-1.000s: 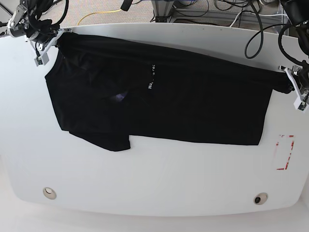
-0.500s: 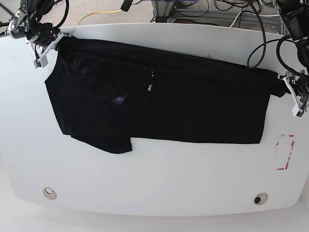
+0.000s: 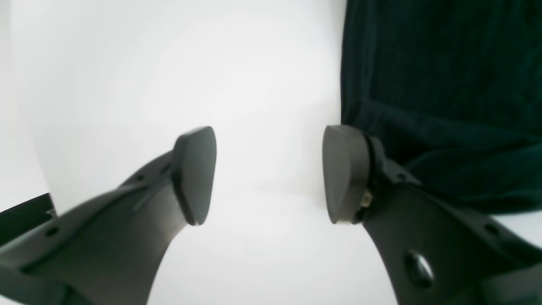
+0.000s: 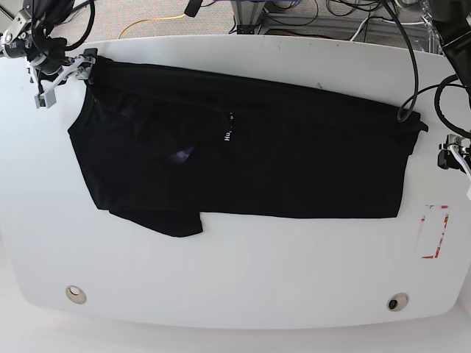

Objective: Fold the T-shirt properly
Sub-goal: 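Open both grippers, releasing the shirt edge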

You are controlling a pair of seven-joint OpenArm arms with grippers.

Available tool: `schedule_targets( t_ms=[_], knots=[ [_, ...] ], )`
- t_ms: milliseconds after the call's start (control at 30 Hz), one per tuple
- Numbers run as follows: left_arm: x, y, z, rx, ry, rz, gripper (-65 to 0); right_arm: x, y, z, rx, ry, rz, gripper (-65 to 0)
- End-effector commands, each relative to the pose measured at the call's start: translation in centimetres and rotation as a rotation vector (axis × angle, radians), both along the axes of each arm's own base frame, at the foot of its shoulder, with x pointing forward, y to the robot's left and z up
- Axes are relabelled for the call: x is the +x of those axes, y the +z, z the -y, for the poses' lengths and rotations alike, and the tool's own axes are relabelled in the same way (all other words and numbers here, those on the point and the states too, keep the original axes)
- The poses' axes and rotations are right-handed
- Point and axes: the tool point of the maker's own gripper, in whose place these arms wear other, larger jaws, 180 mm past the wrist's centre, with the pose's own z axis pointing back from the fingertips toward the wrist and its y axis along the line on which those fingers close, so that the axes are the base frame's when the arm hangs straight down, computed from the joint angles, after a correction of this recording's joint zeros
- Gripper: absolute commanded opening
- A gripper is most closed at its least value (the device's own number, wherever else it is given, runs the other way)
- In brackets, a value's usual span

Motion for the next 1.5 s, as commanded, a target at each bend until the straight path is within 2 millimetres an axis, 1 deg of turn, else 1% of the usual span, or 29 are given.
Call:
schedule_targets(
  t_ms=[0,100,200,233,267,333,433,467,533,633,767,833,867,900,933,1000,1033,1100,1133,1233,1333,1433,1467],
  knots=[
    [0.6,3.2,-2.4,0.050,0.038,0.063,-28.1,1.1,1.7,0.4,-0.003,0.011,0.062,-3.8],
    [0.5,3.4,-2.6,0.051,0.048,0.047,-28.3,1.4,2.4,-0.2,0.044,0.022,0.089,-3.8],
    [0.4,3.8,-3.1,0.038,0.075,0.079,-28.3,2.1,3.1,-1.0,0.093,0.029,0.136,-3.8],
    [0.6,3.6,-2.7,0.024,0.076,0.090,-28.3,2.2,3.2,-1.0,0.098,0.030,0.143,-3.8],
    [0.8,3.0,-2.0,0.005,0.068,0.098,-28.3,2.3,3.3,-1.2,0.102,0.033,0.148,-3.8],
    [1.3,2.4,-0.9,-0.009,0.048,0.108,-28.3,2.5,3.7,-1.2,0.091,0.041,0.159,-3.8],
    [1.3,1.4,0.9,0.003,-0.015,0.101,-28.3,2.7,4.4,-1.6,0.072,0.061,0.174,-3.8],
    [1.3,0.8,2.1,0.003,-0.049,0.106,-28.3,2.6,4.5,-1.7,0.069,0.064,0.175,-3.8],
    [1.8,-0.1,5.1,-0.029,-0.109,0.144,-28.3,2.7,4.5,-1.8,0.069,0.067,0.175,-3.8],
    [2.0,-1.1,8.5,-0.075,-0.163,0.183,-28.3,2.5,4.4,-1.8,0.070,0.067,0.167,-3.8],
    [2.4,-1.6,10.5,-0.110,-0.197,0.204,-28.3,2.5,4.2,-1.8,0.071,0.064,0.164,-3.8],
    [2.7,-2.1,12.2,-0.137,-0.229,0.216,-28.3,2.6,4.3,-1.8,0.070,0.063,0.167,-3.8],
    [2.8,-2.3,12.7,-0.145,-0.239,0.220,-28.3,2.6,4.3,-1.8,0.071,0.063,0.168,-3.8],
    [2.6,-3.0,13.3,-0.147,-0.252,0.204,-28.3,2.6,4.3,-1.7,0.069,0.064,0.168,-3.8],
    [2.2,-4.1,13.5,-0.142,-0.257,0.173,-28.3,2.6,4.3,-1.8,0.070,0.065,0.168,-3.8],
    [1.8,-5.6,13.1,-0.120,-0.237,0.135,-28.3,2.5,4.3,-1.8,0.070,0.065,0.165,-4.1],
    [1.5,-6.9,13.0,-0.116,-0.221,0.107,-28.3,2.5,4.3,-1.8,0.070,0.065,0.165,-5.9],
    [1.2,-8.5,12.9,-0.114,-0.206,0.086,-28.3,2.6,4.3,-1.8,0.070,0.067,0.164,-11.3],
    [0.9,-9.3,12.7,-0.107,-0.200,0.073,-28.3,2.7,4.2,-2.1,0.075,0.074,0.163,-15.9],
    [0.3,-10.1,12.2,-0.080,-0.197,0.041,-28.3,2.3,3.7,-3.0,0.084,0.108,0.128,-24.9],
    [-1.4,-11.5,11.9,-0.076,-0.192,-0.005,-28.3,2.0,3.3,-3.4,0.090,0.127,0.096,-28.7],
    [-2.5,-11.9,11.0,-0.057,-0.191,-0.033,-28.3,1.5,2.6,-4.4,0.105,0.155,0.070,-30.8],
    [-3.1,-12.2,10.6,-0.051,-0.191,-0.046,-28.3,1.3,2.4,-4.7,0.111,0.165,0.059,-32.3]
  ],
)
